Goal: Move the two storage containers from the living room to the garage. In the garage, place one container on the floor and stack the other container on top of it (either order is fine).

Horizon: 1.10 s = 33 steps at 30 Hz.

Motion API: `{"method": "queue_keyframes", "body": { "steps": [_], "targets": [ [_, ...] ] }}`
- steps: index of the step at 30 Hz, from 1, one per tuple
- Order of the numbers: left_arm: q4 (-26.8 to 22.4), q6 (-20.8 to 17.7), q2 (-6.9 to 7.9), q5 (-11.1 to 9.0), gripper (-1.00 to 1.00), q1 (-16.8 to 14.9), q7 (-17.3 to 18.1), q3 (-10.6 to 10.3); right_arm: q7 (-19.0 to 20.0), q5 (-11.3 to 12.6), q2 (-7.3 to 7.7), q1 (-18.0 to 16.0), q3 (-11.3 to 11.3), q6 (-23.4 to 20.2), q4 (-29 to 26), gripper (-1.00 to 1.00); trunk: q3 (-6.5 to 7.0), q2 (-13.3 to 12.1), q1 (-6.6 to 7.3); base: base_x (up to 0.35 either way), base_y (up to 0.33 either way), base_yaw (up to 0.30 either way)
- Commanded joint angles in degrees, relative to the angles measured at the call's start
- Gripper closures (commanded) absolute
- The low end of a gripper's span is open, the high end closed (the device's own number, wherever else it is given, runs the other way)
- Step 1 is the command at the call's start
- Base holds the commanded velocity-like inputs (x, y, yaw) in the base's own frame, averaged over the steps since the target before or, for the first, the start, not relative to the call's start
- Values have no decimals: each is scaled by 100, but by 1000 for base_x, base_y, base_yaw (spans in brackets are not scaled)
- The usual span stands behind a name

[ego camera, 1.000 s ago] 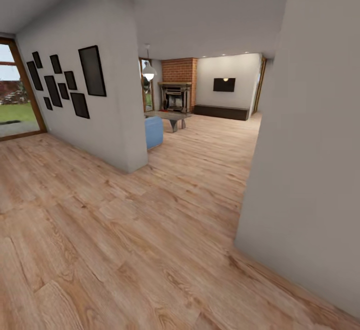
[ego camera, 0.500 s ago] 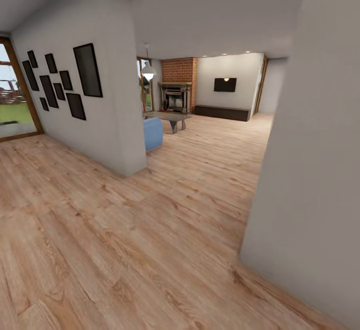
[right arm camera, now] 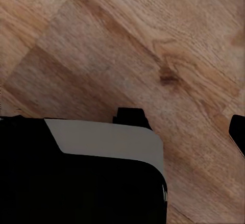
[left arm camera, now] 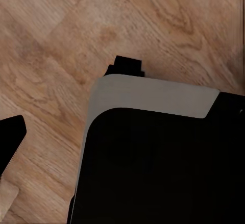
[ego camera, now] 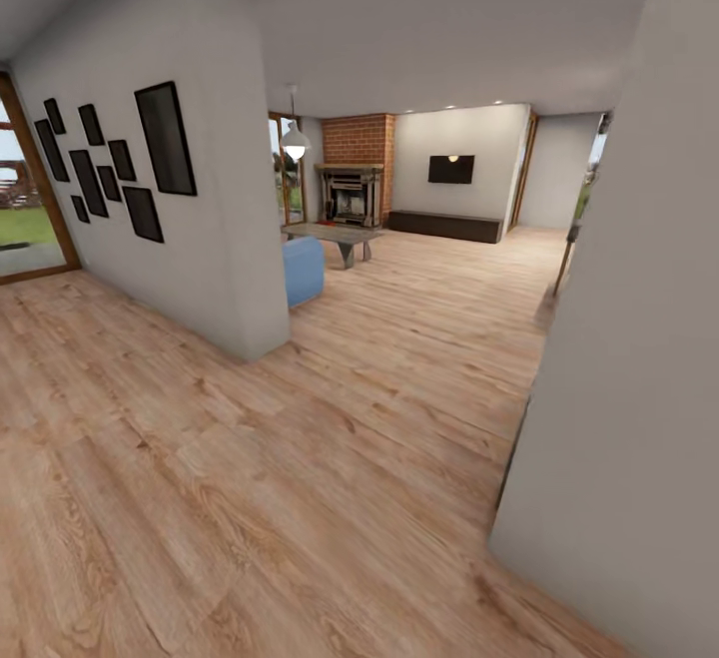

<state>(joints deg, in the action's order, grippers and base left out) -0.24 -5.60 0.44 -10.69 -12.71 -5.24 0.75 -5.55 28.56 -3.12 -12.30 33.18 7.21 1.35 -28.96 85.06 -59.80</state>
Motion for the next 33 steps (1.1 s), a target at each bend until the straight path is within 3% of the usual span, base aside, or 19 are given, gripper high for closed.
{"method": "queue_keyframes", "body": {
  "steps": [1,8,18,33],
  "targets": [
    [-3,-20,0,-35,-100,-3,-12,4,-7,51,-4,-4,48,26,14,-100,-6,2,-3,322,0,0],
    [-3,-20,0,-34,-100,-2,-12,4,-7,58,-16,-5,48,29,14,-100,-6,2,-3,322,0,36],
    [-3,-20,0,-36,-100,-3,-12,4,-7,79,-3,-6,48,26,14,-100,-6,2,-3,322,0,237],
    [-3,-20,0,-38,-100,-2,-12,4,-7,47,-4,-6,48,26,14,-100,-6,2,-3,322,0,17]
  ]
}}
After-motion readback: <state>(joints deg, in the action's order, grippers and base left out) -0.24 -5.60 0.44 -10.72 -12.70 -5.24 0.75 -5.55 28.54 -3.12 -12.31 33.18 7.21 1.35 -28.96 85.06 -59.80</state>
